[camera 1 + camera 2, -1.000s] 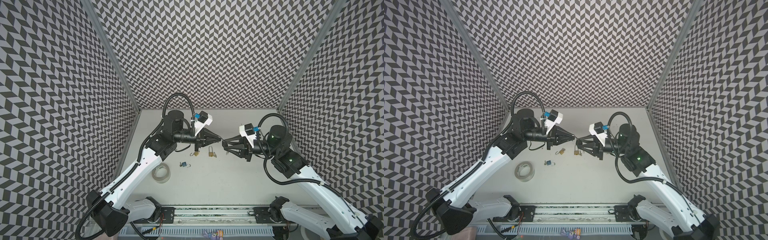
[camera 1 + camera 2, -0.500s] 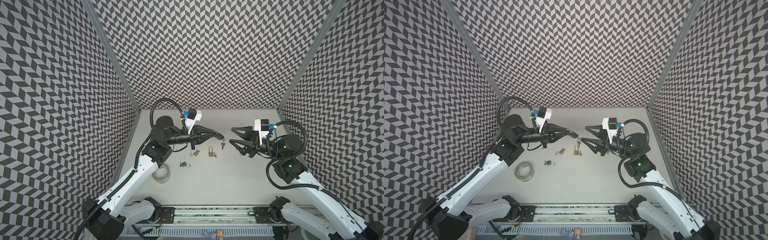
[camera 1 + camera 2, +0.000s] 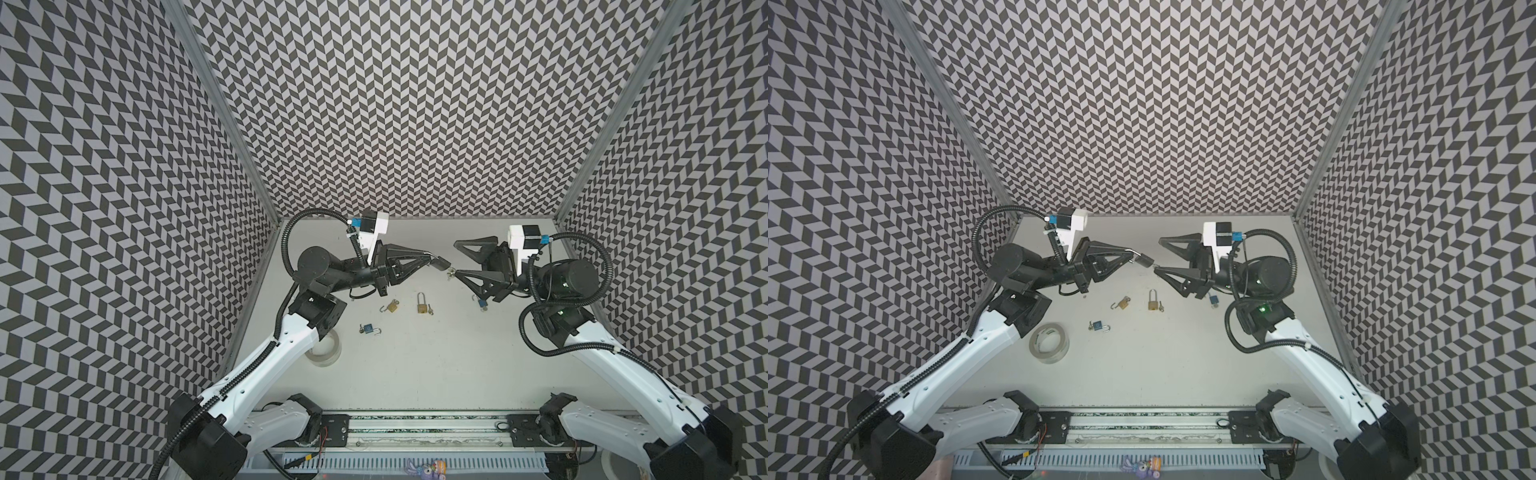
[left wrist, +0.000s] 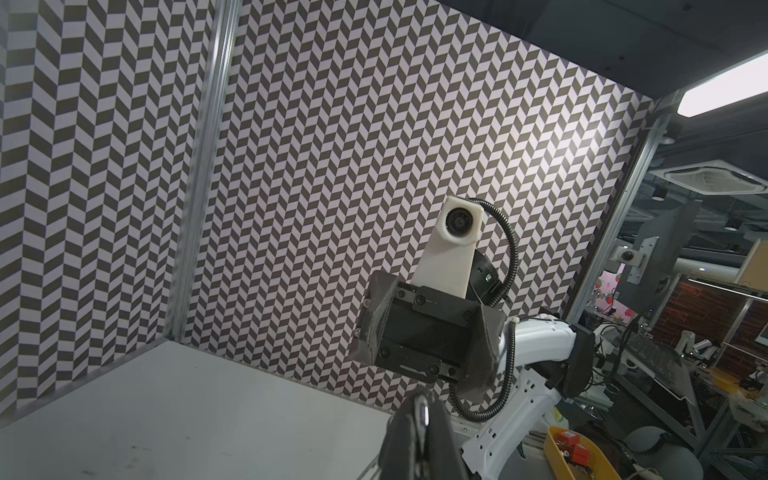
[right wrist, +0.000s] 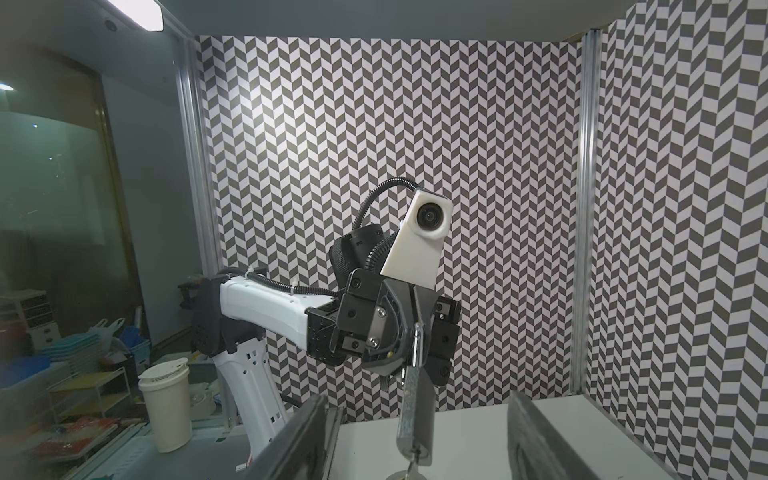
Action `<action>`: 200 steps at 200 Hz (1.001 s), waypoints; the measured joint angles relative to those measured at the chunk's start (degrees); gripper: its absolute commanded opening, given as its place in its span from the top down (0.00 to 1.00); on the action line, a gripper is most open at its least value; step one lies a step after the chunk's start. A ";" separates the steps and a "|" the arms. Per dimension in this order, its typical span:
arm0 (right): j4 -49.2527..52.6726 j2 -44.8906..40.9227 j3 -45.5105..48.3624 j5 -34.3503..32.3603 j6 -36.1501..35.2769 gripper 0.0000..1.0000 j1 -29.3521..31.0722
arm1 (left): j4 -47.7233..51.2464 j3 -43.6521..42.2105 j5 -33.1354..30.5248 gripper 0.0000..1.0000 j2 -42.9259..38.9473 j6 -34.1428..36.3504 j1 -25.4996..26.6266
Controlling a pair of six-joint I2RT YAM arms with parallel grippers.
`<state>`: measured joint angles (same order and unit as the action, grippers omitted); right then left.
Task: Lock with the key
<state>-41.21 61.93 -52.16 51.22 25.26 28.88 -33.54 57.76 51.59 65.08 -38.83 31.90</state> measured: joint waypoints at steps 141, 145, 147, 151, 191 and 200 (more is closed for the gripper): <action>-8.96 2.60 4.00 -7.76 1.62 0.56 7.45 | -5.88 -2.14 -1.33 1.00 -1.18 -4.00 1.09; -8.98 2.60 4.04 -7.87 1.68 0.56 7.48 | -5.90 -2.14 -1.40 1.00 -1.27 -4.07 1.14; -8.98 2.60 4.07 -7.91 1.77 0.57 7.50 | -5.92 -2.14 -1.40 1.00 -1.31 -4.11 1.14; -8.98 2.60 4.07 -7.98 1.81 0.57 7.52 | -5.92 -2.16 -1.40 1.00 -1.38 -4.15 1.14; -10.34 2.64 4.07 -7.89 2.47 0.65 8.26 | -6.32 -2.19 -1.75 1.00 -1.44 -4.33 1.44; -10.67 2.64 4.07 -7.87 2.47 0.67 8.48 | -6.32 -2.21 -1.84 1.00 -1.44 -4.33 1.46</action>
<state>-51.88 64.58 -48.10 43.35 27.73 37.36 -39.86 55.55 49.76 63.64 -43.16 33.36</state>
